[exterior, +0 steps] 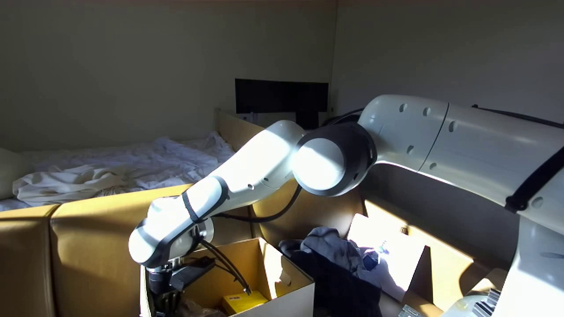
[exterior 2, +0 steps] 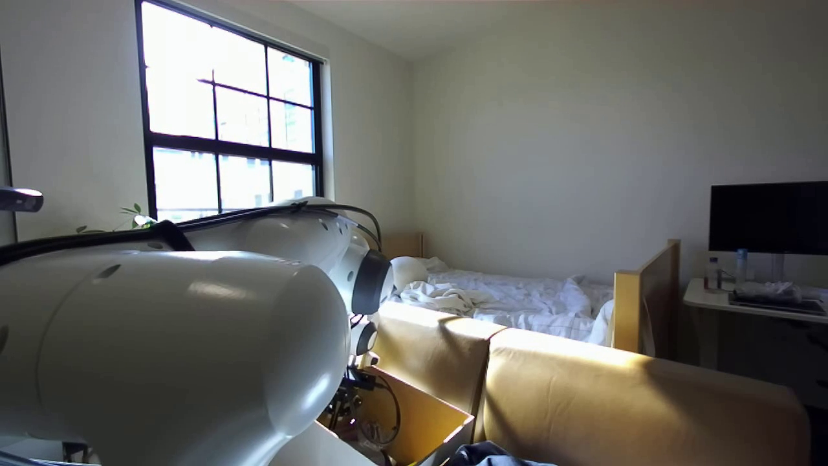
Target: Remove the black hood and the plastic bag, and put them on the couch
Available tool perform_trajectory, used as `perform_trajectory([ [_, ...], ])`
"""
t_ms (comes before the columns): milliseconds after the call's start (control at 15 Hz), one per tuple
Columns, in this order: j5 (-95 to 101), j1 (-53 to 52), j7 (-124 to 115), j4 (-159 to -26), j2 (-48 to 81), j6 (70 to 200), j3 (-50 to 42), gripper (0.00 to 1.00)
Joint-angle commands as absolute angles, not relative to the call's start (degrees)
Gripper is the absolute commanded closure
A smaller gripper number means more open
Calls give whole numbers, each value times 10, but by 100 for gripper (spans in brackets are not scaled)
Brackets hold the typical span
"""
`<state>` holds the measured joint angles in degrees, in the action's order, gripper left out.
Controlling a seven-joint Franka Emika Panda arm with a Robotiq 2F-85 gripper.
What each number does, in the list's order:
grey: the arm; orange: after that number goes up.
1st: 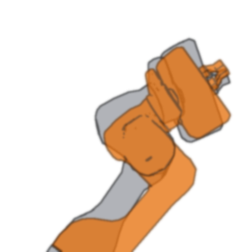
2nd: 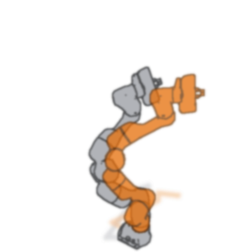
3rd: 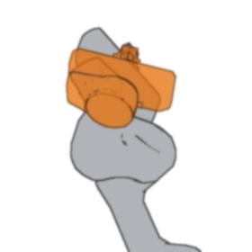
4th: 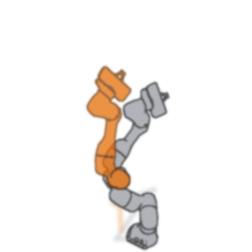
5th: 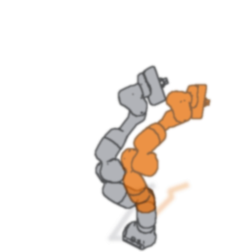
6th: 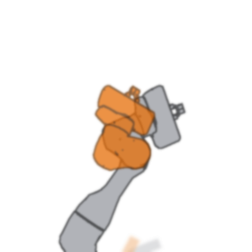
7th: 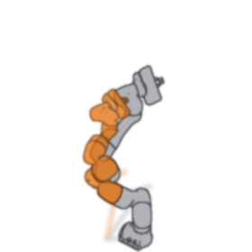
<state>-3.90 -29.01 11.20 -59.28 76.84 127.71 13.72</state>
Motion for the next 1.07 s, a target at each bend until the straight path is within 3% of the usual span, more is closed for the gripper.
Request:
perform_trajectory([
  [0, -29, -299, 115, -674, 706, 1302, 139, 93],
  [133, -32, -298, 133, -677, 707, 1310, 148, 96],
  [200, -35, -297, 138, -675, 710, 1309, 152, 69],
  [267, -35, -296, 149, -669, 716, 1305, 156, 71],
  [400, -39, -293, 170, -647, 733, 1280, 164, 65],
  [1000, -32, -288, 216, -534, 813, 1149, 204, 8],
])
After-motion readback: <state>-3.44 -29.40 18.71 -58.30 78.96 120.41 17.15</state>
